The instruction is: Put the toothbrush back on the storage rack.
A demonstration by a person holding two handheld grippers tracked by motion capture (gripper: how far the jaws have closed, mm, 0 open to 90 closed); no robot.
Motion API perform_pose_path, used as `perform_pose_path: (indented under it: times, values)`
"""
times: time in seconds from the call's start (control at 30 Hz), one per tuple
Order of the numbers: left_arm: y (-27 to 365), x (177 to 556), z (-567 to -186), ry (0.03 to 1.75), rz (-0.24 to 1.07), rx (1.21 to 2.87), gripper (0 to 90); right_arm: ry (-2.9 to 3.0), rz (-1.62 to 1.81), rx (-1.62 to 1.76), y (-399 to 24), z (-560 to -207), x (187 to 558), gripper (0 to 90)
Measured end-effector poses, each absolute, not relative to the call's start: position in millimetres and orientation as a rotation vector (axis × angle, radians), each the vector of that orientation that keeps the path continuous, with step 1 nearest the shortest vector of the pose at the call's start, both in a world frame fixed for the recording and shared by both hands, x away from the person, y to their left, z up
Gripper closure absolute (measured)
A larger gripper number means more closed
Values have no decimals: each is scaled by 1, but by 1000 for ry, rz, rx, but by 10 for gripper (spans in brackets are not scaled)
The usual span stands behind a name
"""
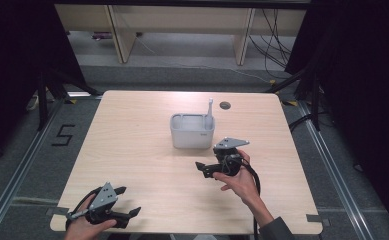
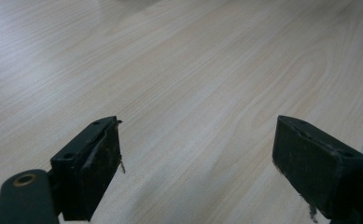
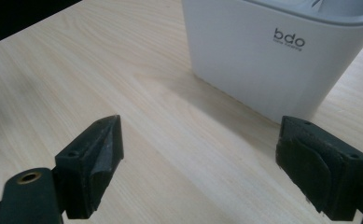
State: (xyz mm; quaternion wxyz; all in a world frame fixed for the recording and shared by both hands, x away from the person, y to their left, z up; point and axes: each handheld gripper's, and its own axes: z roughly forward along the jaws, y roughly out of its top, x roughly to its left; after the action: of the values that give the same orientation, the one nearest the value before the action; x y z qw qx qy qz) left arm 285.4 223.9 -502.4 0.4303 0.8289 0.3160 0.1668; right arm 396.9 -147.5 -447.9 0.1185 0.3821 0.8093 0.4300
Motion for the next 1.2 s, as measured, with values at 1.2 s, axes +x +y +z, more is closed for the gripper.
perform_pose_path:
  times: [1.2]
  values:
    - [222,285,-503,795,406,2052,147,2380,1289,1117,-153,-473,367,160]
